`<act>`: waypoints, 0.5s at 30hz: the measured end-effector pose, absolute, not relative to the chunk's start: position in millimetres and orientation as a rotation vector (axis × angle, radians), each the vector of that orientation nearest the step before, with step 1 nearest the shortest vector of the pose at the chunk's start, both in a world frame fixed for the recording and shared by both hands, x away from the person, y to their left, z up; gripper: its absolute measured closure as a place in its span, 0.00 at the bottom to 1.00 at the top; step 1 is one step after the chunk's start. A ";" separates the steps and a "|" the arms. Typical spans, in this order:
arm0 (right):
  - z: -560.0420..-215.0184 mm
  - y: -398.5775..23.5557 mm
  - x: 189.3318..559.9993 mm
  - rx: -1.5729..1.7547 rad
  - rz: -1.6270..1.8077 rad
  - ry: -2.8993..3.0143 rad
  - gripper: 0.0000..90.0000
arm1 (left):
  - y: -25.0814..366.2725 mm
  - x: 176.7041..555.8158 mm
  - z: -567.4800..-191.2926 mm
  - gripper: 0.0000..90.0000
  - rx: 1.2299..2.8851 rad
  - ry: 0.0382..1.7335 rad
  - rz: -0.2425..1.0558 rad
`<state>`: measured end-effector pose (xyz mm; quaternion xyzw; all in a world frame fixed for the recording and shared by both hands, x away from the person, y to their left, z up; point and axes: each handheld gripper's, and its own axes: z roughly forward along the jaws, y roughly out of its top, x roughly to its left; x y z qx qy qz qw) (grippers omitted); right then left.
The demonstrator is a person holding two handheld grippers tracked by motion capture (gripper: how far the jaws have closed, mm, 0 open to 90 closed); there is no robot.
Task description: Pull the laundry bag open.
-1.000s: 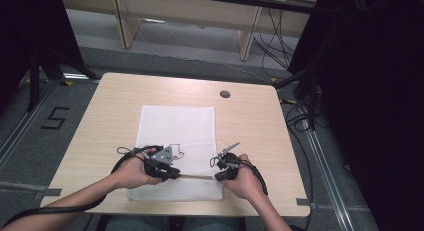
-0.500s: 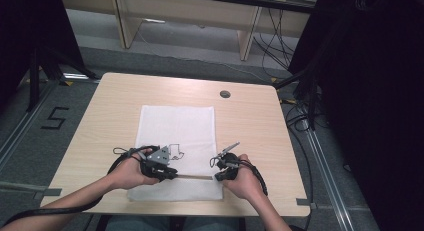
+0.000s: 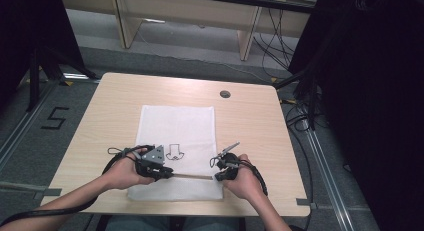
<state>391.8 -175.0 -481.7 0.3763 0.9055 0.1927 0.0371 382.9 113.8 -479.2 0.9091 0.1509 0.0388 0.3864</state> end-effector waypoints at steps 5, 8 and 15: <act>-482.2 -175.1 392.2 1.134 0.599 2.782 1.00 | 115.8 381.3 -477.5 0.92 2.311 0.382 0.107; -481.8 -175.0 391.7 1.151 0.592 2.777 1.00 | 122.6 381.8 -476.2 0.92 2.336 0.375 0.134; -481.4 -175.0 391.6 1.166 0.589 2.782 1.00 | 139.2 380.1 -476.2 0.92 2.298 0.431 0.104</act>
